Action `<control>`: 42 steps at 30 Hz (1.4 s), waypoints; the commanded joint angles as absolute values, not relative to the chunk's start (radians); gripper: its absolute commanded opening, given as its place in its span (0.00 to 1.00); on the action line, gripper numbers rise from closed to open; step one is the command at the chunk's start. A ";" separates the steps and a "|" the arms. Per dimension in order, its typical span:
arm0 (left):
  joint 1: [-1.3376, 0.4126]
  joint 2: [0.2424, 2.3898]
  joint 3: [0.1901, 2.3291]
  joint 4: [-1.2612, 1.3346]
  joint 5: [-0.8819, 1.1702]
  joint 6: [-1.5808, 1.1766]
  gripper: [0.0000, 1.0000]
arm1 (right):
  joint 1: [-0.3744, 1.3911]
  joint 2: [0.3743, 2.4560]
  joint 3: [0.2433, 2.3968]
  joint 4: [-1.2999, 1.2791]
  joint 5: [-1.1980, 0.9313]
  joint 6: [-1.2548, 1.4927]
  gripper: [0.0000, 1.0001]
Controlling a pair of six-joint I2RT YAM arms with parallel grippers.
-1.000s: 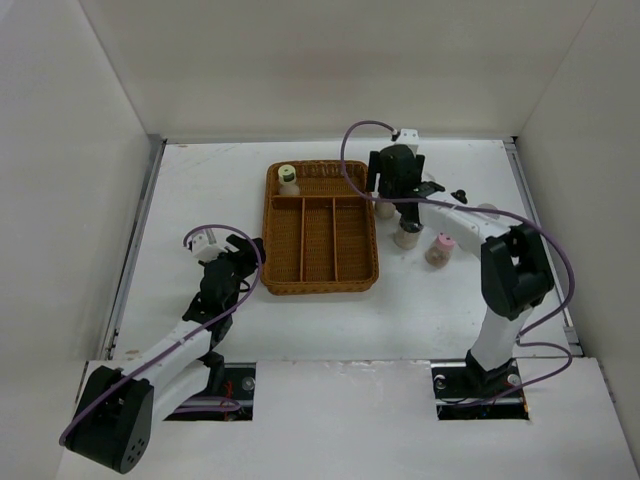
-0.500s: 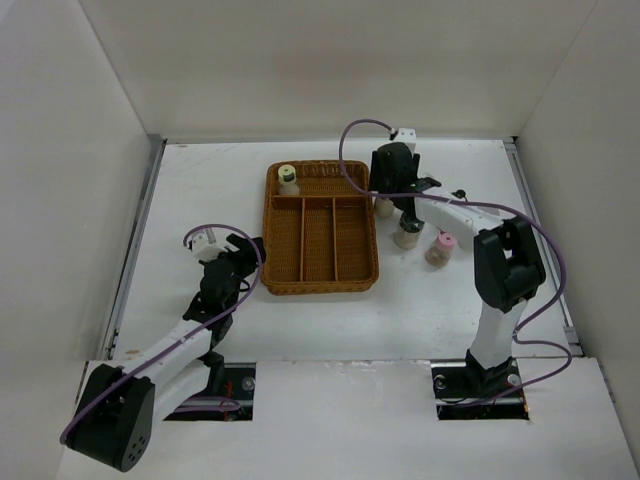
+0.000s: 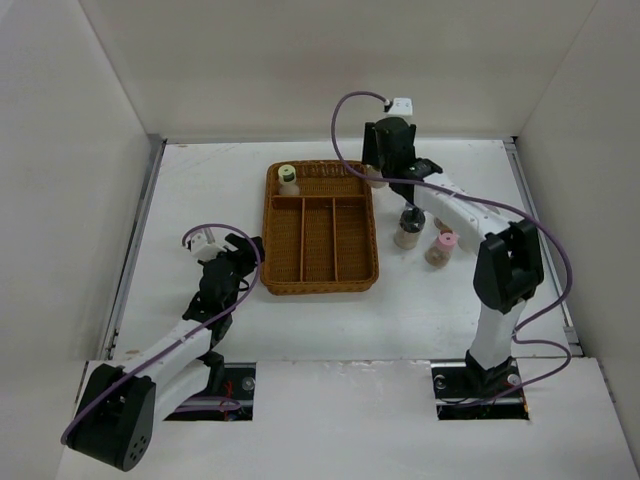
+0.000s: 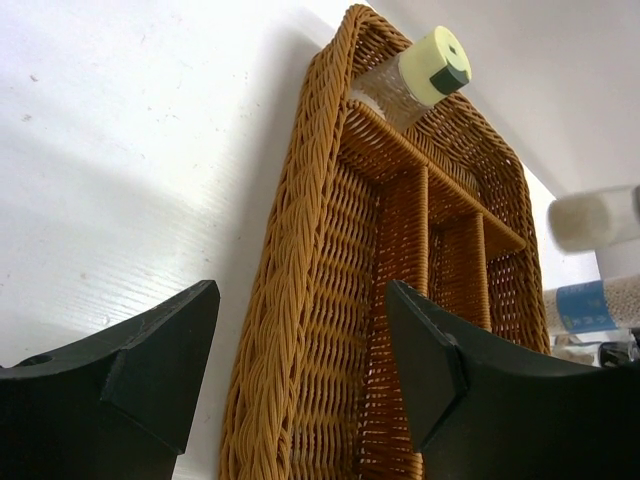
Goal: Organize the condiment bottles
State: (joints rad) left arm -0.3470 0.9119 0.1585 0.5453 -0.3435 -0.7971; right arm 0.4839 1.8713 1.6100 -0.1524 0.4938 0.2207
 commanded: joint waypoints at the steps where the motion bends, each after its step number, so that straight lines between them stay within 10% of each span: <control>1: -0.338 0.893 0.146 0.592 -0.341 -0.805 0.66 | 0.544 1.856 1.738 -0.063 0.493 0.199 0.50; 22: -0.335 0.903 0.147 0.601 -0.328 -0.810 0.66 | 0.660 2.241 2.020 -0.051 0.371 0.288 0.52; 42: -0.332 0.899 0.146 0.598 -0.318 -0.811 0.66 | 0.667 1.978 1.780 0.015 0.374 0.287 0.89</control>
